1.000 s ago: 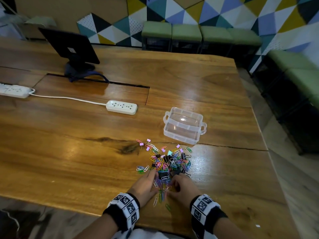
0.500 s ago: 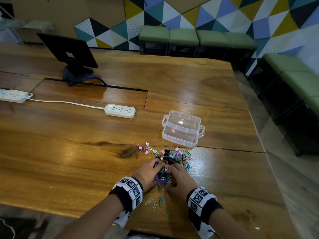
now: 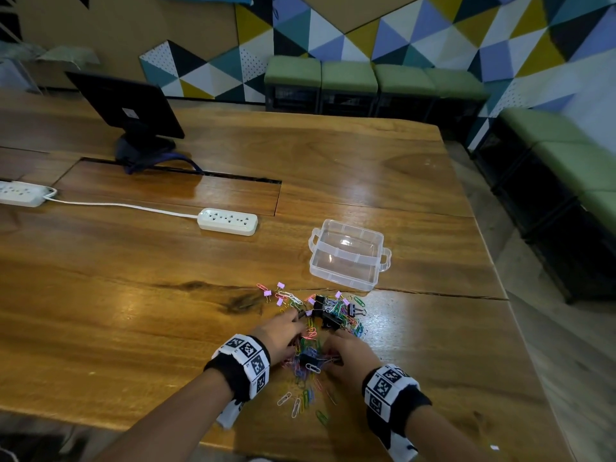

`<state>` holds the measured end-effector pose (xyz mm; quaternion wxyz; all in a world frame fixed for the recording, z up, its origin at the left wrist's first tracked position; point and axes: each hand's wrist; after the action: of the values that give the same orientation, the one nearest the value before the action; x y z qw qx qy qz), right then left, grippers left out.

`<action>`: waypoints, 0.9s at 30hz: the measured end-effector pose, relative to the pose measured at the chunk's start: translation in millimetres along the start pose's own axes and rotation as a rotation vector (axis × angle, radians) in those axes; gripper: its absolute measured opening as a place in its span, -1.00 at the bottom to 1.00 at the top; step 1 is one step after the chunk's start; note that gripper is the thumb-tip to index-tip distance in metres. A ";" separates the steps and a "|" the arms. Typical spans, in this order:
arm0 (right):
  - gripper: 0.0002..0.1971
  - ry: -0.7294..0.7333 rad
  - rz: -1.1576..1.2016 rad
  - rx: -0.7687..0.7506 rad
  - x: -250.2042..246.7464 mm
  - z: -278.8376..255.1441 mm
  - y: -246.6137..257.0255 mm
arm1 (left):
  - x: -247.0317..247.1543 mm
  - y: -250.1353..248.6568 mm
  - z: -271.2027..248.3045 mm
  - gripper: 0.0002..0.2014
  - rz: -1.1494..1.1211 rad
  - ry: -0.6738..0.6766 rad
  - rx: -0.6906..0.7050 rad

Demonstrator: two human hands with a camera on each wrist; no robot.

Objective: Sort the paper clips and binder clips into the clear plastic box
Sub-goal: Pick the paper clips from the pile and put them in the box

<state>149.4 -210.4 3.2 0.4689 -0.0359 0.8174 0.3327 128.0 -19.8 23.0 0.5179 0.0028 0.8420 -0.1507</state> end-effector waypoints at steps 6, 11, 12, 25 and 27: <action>-0.80 0.049 -0.049 -0.013 -3.3 2.5 -3.6 | -2.0 -4.1 8.2 -0.55 0.100 0.001 0.071; -0.86 0.044 0.026 0.042 -12.4 3.1 -11.8 | -1.9 -7.3 9.8 -0.50 0.162 0.015 0.168; -0.87 0.030 0.061 0.061 -15.3 3.6 -13.8 | -1.2 -7.7 9.6 -0.54 0.184 0.009 0.187; -0.88 -0.348 0.436 0.248 -105.0 60.4 -29.5 | -4.3 -7.0 13.2 -0.70 0.021 0.042 0.066; -0.85 -0.416 0.461 0.274 -111.3 71.8 -33.9 | -2.6 -6.5 12.8 -0.71 -0.009 0.023 0.049</action>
<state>277.5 -223.5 49.5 0.5385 0.2821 0.7278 0.3173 139.3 -29.0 21.5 0.5073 0.0135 0.8440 -0.1738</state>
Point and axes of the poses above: each hand's wrist, its own z-axis towards the middle knuckle, its own x-axis out of the palm, y = z × x, and after that the axes turned 3 degrees about z, right-handed
